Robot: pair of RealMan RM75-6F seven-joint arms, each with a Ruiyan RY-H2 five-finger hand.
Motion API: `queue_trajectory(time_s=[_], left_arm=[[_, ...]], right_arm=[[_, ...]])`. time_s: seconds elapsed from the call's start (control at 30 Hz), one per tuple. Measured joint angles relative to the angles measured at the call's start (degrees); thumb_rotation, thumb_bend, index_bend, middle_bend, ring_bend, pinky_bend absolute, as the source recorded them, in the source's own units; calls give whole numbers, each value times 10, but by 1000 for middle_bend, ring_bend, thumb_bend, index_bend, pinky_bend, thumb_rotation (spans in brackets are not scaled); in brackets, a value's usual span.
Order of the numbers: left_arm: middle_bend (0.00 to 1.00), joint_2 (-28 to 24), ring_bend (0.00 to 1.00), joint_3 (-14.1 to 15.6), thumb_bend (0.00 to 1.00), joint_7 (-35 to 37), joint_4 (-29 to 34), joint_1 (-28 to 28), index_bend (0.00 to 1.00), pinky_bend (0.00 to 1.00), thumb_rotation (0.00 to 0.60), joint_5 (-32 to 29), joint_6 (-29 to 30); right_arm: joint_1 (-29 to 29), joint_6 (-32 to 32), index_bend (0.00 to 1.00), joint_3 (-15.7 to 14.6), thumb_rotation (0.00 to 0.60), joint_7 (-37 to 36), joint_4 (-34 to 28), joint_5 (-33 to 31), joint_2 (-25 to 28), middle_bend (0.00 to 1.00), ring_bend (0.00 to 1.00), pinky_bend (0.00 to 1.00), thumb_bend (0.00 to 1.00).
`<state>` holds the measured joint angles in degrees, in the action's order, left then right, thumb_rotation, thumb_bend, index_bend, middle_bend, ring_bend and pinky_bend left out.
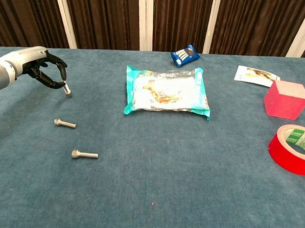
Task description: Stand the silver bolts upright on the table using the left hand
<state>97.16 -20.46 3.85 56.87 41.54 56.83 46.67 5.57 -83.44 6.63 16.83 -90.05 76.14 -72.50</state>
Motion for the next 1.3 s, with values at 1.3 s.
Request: queue_trajectory(time_s=[1.3], left_arm=[[85, -15, 0, 11, 471, 9, 17, 6, 455, 11, 600, 15, -8]], right_arm=[[1, 1, 161, 1, 600, 6, 4, -2, -5, 64, 20, 0, 154]])
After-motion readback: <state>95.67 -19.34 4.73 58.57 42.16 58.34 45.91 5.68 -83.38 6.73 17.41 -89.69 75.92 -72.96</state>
